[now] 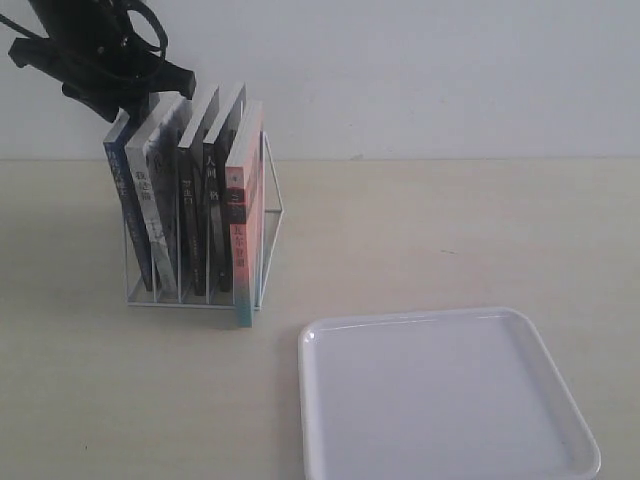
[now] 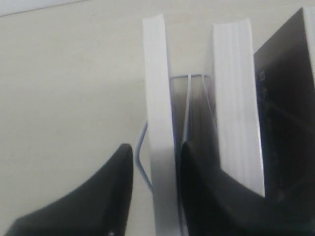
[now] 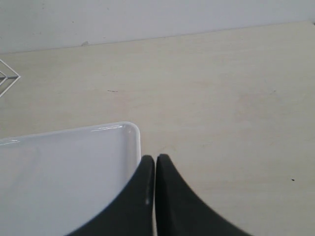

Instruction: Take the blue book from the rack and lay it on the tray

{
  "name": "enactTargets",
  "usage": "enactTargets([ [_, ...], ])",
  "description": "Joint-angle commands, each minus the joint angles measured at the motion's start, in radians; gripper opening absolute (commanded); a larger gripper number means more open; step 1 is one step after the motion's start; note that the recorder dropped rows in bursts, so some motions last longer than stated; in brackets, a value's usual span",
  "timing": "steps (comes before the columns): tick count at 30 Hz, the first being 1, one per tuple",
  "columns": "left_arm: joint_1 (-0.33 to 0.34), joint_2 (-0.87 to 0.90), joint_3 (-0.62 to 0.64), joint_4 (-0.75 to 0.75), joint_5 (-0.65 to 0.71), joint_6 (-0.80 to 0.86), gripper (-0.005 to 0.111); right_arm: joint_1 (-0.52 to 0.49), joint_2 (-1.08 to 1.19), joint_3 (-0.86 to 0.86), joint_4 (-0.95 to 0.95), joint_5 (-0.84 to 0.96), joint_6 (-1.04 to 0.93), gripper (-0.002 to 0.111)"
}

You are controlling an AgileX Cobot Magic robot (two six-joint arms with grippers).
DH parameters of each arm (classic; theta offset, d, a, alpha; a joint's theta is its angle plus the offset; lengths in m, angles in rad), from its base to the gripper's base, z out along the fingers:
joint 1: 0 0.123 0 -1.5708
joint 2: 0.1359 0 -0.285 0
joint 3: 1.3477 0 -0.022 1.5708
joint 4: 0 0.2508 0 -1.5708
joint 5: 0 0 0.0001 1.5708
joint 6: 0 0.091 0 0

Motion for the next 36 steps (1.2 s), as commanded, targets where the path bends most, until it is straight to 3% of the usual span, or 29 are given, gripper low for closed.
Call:
enactTargets([
  [1,-0.001,0.007,-0.003,-0.007,-0.009,-0.025,0.021,0.0,-0.005,0.0,-0.003,-0.008,-0.009,0.0],
  [9,-0.001,0.007,-0.003,-0.007,-0.006,-0.029,0.019,0.0,-0.005,0.0,-0.003,-0.008,-0.009,0.0],
  [14,-0.001,-0.013,-0.003,-0.006,0.002,-0.034,0.005,0.0,-0.005,0.0,-0.003,-0.008,-0.009,0.0],
  [26,-0.001,-0.149,-0.003,-0.008,-0.011,-0.04,0.005,0.0,-0.005,0.0,-0.003,-0.008,-0.009,0.0],
  [36,-0.001,-0.39,-0.003,-0.032,-0.019,-0.049,0.005,0.0,-0.005,0.0,-0.003,-0.008,-0.009,0.0],
])
